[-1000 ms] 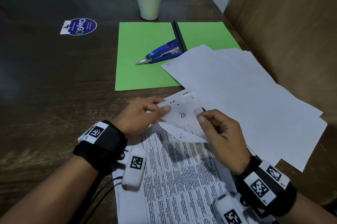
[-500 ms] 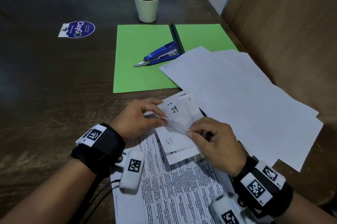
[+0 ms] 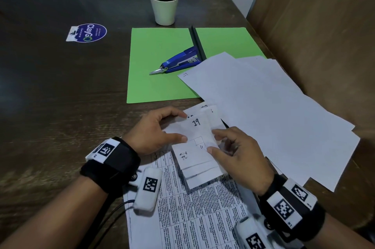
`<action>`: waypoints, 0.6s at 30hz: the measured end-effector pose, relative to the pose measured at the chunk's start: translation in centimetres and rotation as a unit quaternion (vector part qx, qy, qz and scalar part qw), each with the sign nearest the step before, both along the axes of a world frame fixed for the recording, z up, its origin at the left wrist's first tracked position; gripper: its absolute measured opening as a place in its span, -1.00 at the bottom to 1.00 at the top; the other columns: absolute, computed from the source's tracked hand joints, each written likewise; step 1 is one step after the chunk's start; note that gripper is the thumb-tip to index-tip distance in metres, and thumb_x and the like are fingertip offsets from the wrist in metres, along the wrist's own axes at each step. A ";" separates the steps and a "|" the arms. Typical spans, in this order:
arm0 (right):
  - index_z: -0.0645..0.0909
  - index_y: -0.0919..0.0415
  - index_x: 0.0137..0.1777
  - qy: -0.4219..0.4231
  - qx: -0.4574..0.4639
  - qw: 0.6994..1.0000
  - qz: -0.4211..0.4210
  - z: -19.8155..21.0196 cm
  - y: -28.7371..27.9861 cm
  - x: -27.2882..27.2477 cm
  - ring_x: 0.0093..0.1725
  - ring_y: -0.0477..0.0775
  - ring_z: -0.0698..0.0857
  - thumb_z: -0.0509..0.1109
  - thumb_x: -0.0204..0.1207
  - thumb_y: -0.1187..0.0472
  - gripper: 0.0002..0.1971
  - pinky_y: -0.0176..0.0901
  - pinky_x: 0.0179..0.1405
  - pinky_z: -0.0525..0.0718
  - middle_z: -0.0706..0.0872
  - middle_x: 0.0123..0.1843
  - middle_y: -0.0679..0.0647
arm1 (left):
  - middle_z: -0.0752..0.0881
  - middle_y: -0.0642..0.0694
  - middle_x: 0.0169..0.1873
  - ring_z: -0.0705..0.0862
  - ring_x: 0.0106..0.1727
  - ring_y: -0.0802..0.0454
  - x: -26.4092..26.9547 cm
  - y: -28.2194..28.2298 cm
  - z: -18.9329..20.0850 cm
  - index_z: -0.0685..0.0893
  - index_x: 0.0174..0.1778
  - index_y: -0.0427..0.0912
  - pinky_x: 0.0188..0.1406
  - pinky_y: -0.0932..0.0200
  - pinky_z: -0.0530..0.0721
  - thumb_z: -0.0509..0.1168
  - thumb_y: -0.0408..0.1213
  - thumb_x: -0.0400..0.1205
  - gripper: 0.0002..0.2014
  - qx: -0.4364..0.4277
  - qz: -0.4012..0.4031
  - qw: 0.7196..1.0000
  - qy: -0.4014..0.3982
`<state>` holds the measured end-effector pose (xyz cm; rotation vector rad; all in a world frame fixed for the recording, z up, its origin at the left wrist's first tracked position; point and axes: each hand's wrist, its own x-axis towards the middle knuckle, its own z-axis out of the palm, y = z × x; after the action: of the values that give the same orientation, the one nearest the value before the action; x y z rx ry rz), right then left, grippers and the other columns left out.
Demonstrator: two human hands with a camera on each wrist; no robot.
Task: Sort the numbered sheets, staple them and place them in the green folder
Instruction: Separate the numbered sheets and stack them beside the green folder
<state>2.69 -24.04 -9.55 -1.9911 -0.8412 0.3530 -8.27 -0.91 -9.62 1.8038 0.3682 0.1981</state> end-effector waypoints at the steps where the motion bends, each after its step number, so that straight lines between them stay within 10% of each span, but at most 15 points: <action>1: 0.73 0.01 0.30 -0.004 -0.001 1.000 -0.003 0.1 0.0 0.0 -0.16 -0.11 0.67 0.64 0.43 0.14 -0.58 -0.24 -0.09 0.71 0.69 0.00 -0.22 | 0.80 0.03 0.17 0.75 0.23 0.21 0.0 -0.1 0.1 0.76 0.17 -0.06 0.24 0.43 0.62 0.68 -0.38 0.33 -0.50 -0.003 0.000 1.000 -0.003; 10: 0.80 0.00 -0.17 -0.015 0.033 0.999 0.023 0.7 0.0 -0.4 -0.19 -0.03 0.71 0.66 0.41 0.25 -0.87 -0.10 -0.20 0.70 0.75 -0.21 -0.17 | 0.77 0.08 0.15 0.68 0.27 0.38 -0.1 -0.3 0.5 0.84 -0.17 -0.04 0.17 0.44 0.61 0.66 -0.39 0.35 -0.77 0.021 -0.002 1.000 -0.002; 18: 0.79 -0.11 -0.22 0.017 0.053 0.998 0.011 0.7 -0.1 -0.7 -0.11 -0.27 0.76 0.66 0.38 0.34 -0.73 -0.47 -0.13 0.64 0.81 0.04 -0.20 | 0.84 0.25 -0.05 0.78 0.02 0.36 -0.1 -0.5 0.5 0.76 -0.03 -0.09 -0.02 0.53 0.63 0.65 -0.53 0.35 -0.62 -0.024 0.010 1.000 0.000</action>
<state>2.02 -24.10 -8.86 -1.8750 -0.8450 0.3472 -8.40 -1.45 -9.15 1.7540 0.3881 0.2006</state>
